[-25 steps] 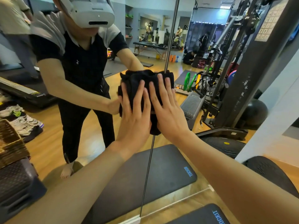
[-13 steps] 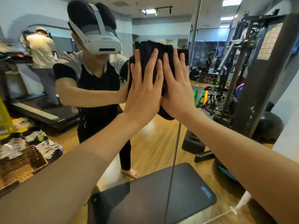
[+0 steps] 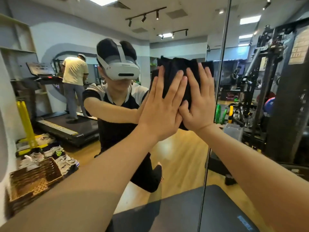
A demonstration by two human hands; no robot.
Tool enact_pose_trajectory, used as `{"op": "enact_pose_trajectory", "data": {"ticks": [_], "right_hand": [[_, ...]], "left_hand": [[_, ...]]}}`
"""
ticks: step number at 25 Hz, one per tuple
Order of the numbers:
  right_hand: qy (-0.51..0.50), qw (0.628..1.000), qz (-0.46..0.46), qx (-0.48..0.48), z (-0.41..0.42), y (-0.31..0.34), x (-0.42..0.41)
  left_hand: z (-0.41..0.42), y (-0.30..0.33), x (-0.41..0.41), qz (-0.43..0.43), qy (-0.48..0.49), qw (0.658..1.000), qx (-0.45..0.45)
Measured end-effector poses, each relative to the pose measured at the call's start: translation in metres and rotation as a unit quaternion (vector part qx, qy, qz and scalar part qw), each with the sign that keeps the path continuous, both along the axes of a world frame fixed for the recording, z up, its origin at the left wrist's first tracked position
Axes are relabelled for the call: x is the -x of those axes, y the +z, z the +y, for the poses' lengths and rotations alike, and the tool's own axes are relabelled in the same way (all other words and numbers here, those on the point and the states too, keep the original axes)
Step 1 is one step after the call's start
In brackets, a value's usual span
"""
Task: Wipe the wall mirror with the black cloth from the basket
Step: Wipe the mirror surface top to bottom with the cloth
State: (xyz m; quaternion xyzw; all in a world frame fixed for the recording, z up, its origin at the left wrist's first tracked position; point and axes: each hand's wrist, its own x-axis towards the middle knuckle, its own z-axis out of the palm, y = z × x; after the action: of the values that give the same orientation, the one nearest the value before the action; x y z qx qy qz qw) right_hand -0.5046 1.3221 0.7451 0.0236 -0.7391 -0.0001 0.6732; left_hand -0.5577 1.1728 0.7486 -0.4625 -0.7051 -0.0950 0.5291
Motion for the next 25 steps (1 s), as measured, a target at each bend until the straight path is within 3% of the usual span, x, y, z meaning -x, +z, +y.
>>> {"op": "enact_pose_trajectory", "data": {"ticks": [9,18,25], "right_hand": [[0.032,0.998,0.052,-0.015,0.014,-0.010,0.007],[0.033,0.998,0.037,-0.035,0.022,-0.013,0.004],[0.036,0.996,0.000,-0.077,0.030,-0.012,0.000]], "left_hand": [[0.014,-0.016,0.001,0.027,0.040,0.998,-0.044],[0.019,-0.025,0.003,0.039,0.023,0.995,-0.086],[0.023,-0.032,-0.008,0.002,0.040,0.993,-0.111]]}}
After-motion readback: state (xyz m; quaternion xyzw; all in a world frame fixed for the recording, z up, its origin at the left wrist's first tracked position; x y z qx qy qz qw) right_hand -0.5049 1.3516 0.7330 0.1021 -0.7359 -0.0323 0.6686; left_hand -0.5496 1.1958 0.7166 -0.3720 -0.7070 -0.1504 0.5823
